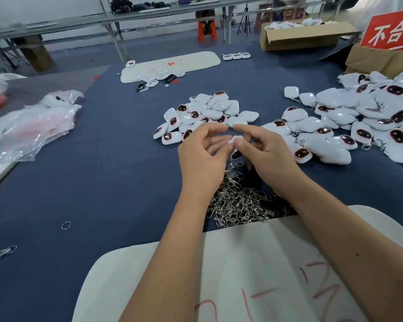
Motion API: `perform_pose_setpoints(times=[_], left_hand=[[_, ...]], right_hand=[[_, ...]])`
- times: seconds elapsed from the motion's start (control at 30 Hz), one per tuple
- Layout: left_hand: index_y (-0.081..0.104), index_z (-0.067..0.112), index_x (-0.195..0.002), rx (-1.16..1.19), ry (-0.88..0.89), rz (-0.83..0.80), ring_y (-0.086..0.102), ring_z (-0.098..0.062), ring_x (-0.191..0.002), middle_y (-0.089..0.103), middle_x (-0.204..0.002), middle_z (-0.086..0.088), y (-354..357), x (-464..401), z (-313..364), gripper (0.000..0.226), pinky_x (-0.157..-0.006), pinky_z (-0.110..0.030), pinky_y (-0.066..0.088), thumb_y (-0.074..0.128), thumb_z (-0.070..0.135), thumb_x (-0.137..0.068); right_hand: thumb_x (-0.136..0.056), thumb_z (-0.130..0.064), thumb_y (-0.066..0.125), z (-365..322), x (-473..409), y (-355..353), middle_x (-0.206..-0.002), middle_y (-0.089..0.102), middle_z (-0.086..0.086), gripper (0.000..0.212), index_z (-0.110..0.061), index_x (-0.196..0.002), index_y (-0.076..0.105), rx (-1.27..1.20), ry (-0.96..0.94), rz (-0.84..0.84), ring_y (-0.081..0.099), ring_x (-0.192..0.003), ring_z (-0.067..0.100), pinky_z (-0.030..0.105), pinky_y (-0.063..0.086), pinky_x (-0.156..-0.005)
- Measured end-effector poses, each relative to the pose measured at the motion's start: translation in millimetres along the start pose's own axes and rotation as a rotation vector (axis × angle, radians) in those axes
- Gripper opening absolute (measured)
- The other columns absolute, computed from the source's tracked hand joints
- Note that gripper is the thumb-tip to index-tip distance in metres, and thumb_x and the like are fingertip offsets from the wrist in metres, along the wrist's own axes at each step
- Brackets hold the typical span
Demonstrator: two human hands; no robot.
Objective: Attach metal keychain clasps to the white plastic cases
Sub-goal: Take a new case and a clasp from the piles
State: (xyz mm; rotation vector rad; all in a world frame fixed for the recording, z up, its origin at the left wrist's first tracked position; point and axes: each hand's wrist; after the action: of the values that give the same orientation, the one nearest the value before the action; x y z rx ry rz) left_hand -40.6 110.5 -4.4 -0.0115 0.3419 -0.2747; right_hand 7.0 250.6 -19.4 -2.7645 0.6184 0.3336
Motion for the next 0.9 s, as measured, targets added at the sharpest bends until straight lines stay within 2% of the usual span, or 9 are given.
perform_pose_setpoints(times=[0.17,0.27,0.37,0.47,0.53,0.63,0.77,0.8,0.9], left_hand=[[0.07,0.013,-0.098,-0.03,-0.028,0.021,0.077,-0.011,-0.091,0.077,-0.098,-0.011,2,2,-2,0.027,-0.079,-0.02,0.059,0.074,-0.01,-0.085],[0.071,0.02,-0.087,-0.166,0.012,0.097,0.074,-0.01,-0.086,0.074,-0.095,-0.002,1,1,-5,0.023,-0.077,-0.023,0.06,0.079,-0.001,-0.084],[0.071,0.021,-0.086,-0.33,-0.032,0.092,0.07,-0.009,-0.082,0.071,-0.092,0.004,-1,-2,-10,0.016,-0.08,-0.031,0.06,0.081,0.008,-0.083],[0.073,0.022,-0.09,-0.467,-0.051,0.053,0.066,-0.01,-0.088,0.07,-0.096,0.005,-1,0,-12,0.009,-0.087,-0.038,0.057,0.08,0.02,-0.085],[0.071,0.026,-0.087,-0.537,-0.047,0.037,0.063,-0.01,-0.09,0.068,-0.096,0.008,0,2,-9,0.01,-0.087,-0.037,0.055,0.08,0.031,-0.086],[0.063,0.026,-0.075,-0.616,-0.093,-0.034,0.062,-0.016,-0.089,0.066,-0.083,0.008,0,4,-7,0.028,-0.079,-0.036,0.053,0.082,0.046,-0.079],[0.064,0.028,-0.077,-0.687,-0.093,-0.169,0.06,-0.018,-0.091,0.065,-0.085,0.006,0,5,-6,0.031,-0.075,-0.033,0.05,0.085,0.051,-0.073],[0.066,0.029,-0.081,-0.692,-0.087,-0.187,0.06,-0.017,-0.093,0.065,-0.088,0.006,-1,4,-6,0.03,-0.076,-0.031,0.049,0.085,0.051,-0.073],[0.068,0.03,-0.084,-0.698,-0.069,-0.218,0.058,-0.018,-0.095,0.064,-0.09,0.005,-3,2,-5,0.025,-0.078,-0.032,0.047,0.086,0.044,-0.074]], right_hand=[[-0.102,-0.019,0.064,-8,3,2,-0.103,0.07,0.001,0.018,-0.016,-0.117,0.074,0.161,-0.007,-0.013,0.061,-0.082,0.007,0.023,0.049,-0.077],[-0.1,-0.019,0.068,-13,6,1,-0.092,0.069,-0.009,0.018,-0.016,-0.117,0.072,0.193,-0.024,-0.075,0.061,-0.082,0.005,0.017,0.047,-0.078],[-0.099,-0.022,0.069,-11,6,3,-0.106,0.07,-0.007,0.03,-0.014,-0.127,0.069,0.248,0.005,-0.004,0.065,-0.099,0.009,0.022,0.052,-0.089],[-0.1,-0.021,0.066,-8,1,1,-0.131,0.067,-0.001,0.042,-0.012,-0.141,0.06,0.244,0.119,0.133,0.062,-0.117,0.009,0.009,0.045,-0.095],[-0.102,-0.019,0.063,-5,-2,-1,-0.142,0.062,0.002,0.046,-0.01,-0.147,0.055,0.253,0.182,0.205,0.059,-0.127,0.012,0.02,0.043,-0.107],[-0.104,-0.017,0.056,-4,-4,-2,-0.157,0.049,0.006,0.051,-0.008,-0.153,0.045,0.358,0.222,0.256,0.045,-0.145,0.022,0.035,0.031,-0.122],[-0.105,-0.007,0.05,-5,-3,0,-0.171,0.021,0.014,0.062,-0.002,-0.161,0.024,0.494,0.184,0.257,0.013,-0.16,0.024,0.028,0.007,-0.124],[-0.105,-0.005,0.049,-6,-1,0,-0.17,0.022,0.013,0.06,-0.003,-0.161,0.027,0.499,0.158,0.241,0.013,-0.159,0.024,0.026,0.007,-0.124],[-0.103,0.0,0.045,-6,2,1,-0.157,0.049,0.011,0.052,-0.011,-0.154,0.046,0.556,0.045,0.105,0.034,-0.152,0.027,0.028,0.023,-0.118]])
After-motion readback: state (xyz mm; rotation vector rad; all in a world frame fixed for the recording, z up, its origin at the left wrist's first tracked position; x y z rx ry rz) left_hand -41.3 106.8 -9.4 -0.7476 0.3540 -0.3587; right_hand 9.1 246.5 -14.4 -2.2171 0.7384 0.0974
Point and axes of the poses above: each hand's wrist, its own x-axis away from the middle knuckle, its own y-axis out of the palm, z = x × y
